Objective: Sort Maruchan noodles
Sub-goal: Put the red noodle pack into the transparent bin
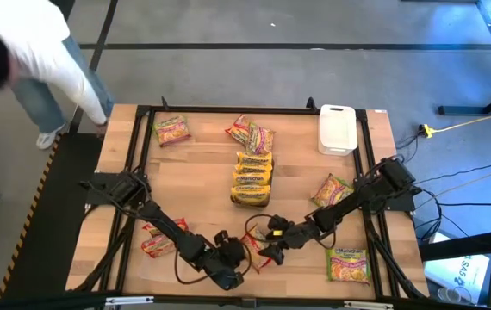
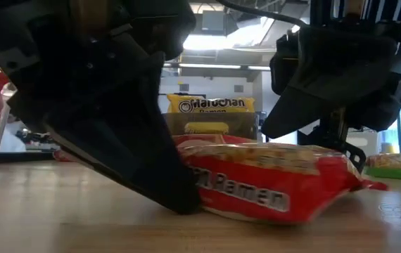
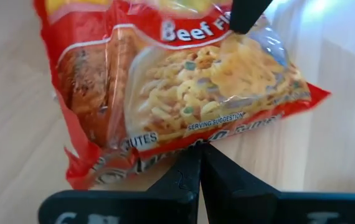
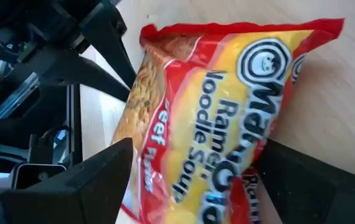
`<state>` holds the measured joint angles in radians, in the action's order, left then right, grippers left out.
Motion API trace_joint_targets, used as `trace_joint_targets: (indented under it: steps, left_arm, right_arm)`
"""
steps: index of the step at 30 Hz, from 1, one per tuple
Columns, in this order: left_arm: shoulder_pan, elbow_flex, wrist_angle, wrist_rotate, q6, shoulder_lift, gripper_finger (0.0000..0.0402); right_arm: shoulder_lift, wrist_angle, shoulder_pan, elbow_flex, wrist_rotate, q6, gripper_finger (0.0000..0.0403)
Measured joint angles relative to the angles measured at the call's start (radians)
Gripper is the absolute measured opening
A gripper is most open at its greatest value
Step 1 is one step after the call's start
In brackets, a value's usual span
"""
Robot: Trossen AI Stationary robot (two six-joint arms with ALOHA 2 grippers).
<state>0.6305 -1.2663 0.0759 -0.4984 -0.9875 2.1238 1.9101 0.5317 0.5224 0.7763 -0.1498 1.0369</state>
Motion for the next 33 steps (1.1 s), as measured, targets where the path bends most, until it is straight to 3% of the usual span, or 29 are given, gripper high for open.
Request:
trace_joint_targets:
  steps: [17, 23, 29, 33]
  left_arm:
    - [0.003, 0.002, -0.111, -0.029, 0.073, 0.012, 0.0002]
    - [0.014, 0.004, -0.207, -0.142, 0.186, 0.016, 0.0002]
    - [0.000, 0.003, -0.198, -0.142, 0.184, 0.014, 0.0002]
    - [0.001, 0.003, -0.199, -0.140, 0.182, 0.013, 0.0002]
  right_arm:
    - [0.003, 0.051, 0.000, 0.048, 0.007, -0.130, 0.0320]
    - [-0.001, 0.093, 0.003, 0.052, 0.033, -0.154, 0.0292]
    - [-0.001, 0.069, 0.002, 0.051, 0.029, -0.161, 0.0251]
    - [-0.001, 0.068, 0.003, 0.051, 0.027, -0.181, 0.0202]
